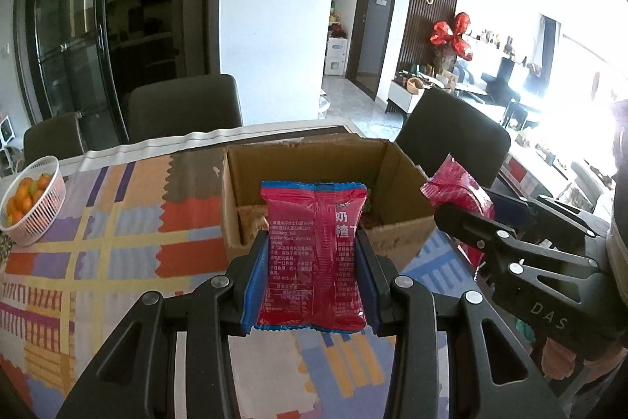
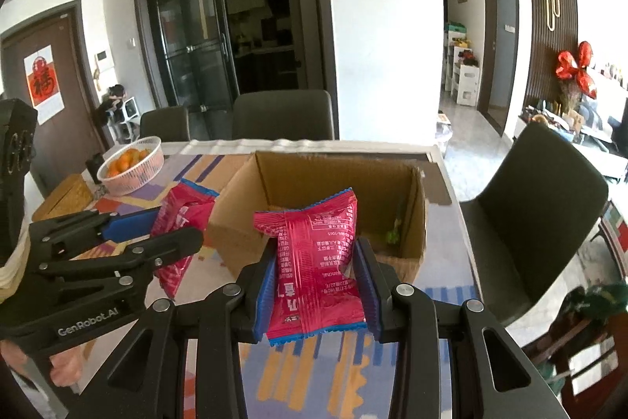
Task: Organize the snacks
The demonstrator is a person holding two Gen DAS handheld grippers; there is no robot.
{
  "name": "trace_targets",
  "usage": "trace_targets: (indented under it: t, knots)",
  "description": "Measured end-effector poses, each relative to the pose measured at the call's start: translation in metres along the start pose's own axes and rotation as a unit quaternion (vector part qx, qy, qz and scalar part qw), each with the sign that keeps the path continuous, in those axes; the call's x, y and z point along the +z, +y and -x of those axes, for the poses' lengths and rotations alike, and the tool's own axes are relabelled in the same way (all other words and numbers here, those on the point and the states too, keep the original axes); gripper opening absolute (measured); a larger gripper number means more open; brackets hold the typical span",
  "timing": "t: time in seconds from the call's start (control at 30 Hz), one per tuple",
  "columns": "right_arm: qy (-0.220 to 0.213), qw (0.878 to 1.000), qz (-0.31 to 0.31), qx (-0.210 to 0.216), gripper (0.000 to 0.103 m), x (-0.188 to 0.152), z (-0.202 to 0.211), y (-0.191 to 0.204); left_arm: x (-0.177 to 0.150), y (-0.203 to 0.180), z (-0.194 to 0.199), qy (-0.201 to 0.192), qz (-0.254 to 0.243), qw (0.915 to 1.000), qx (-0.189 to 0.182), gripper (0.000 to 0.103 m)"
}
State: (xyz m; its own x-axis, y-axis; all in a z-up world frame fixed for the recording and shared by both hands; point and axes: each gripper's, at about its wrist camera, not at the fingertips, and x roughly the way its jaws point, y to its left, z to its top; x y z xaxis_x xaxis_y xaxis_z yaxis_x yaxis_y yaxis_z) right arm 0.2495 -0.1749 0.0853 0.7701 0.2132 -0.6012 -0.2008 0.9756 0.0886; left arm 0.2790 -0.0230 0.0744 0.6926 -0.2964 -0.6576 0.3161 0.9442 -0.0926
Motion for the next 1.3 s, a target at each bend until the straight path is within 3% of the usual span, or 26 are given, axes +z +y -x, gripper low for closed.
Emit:
trace_targets:
  t: [0.27, 0.53, 1.0, 1.03, 1.1, 1.3]
  knots:
    - [0.008, 1.000, -0.005, 0.003, 0.038, 0.032, -0.021, -0.010, 0.028, -0.001, -0.016, 0.004, -0.003, 1.0000, -0.001, 0.041]
    - [0.034, 0.999, -0.008, -0.005, 0.038, 0.052, -0.053, -0.021, 0.045, 0.007, -0.048, 0.035, 0.002, 0.9994, 0.004, 0.041]
    - [0.089, 0.995, -0.025, -0.023, 0.039, 0.057, -0.105, -0.038, 0.052, 0.008, -0.096, 0.064, -0.022, 0.9959, 0.060, 0.043]
    - [0.091, 0.995, -0.027, -0.025, 0.040, 0.057, -0.106, -0.040, 0.052, 0.008, -0.095, 0.063, -0.026, 0.9955, 0.066, 0.046]
    - [0.098, 0.994, -0.033, -0.026, 0.052, 0.056, -0.107, -0.044, 0.050, 0.004, -0.089, 0.053, -0.034, 0.9952, 0.075, 0.052]
    - [0.092, 0.994, -0.033, -0.041, 0.057, 0.047, -0.094, -0.046, 0.044, 0.001, -0.068, 0.034, -0.044, 0.9942, 0.092, 0.057]
